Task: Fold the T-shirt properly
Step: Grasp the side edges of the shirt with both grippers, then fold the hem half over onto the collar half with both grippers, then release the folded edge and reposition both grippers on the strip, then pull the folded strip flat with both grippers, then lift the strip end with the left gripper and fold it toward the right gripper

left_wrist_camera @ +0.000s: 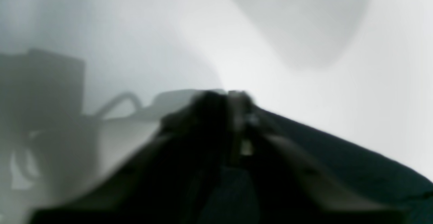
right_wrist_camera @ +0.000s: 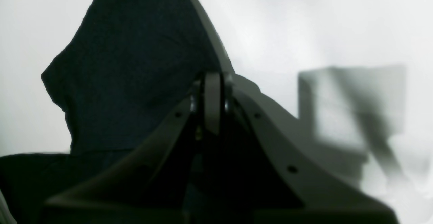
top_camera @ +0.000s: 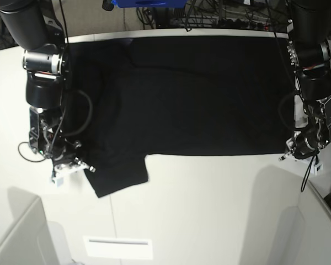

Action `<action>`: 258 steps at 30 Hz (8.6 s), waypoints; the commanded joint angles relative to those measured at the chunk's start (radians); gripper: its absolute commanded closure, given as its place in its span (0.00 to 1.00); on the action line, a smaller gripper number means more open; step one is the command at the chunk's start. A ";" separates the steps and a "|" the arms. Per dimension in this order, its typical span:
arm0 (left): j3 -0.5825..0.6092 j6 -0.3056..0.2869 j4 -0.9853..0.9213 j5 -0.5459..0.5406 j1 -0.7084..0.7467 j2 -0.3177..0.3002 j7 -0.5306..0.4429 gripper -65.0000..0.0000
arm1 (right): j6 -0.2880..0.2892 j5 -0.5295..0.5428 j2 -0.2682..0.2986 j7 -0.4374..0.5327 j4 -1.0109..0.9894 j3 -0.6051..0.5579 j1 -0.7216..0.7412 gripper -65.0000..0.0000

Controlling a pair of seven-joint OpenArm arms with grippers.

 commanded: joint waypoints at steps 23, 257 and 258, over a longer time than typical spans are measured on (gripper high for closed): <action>-0.152 0.003 0.564 -0.105 0.234 -0.061 0.344 1.00 | -0.004 -0.005 0.014 -0.152 0.560 0.006 -0.169 1.00; -0.074 -0.152 1.164 -0.243 0.730 0.239 0.341 1.00 | 0.111 -0.070 -0.273 -0.203 1.272 0.425 -0.786 1.00; -0.054 -0.152 1.164 -0.243 0.719 0.250 0.341 1.00 | 0.111 -0.070 -0.273 -0.203 1.272 0.425 -0.786 1.00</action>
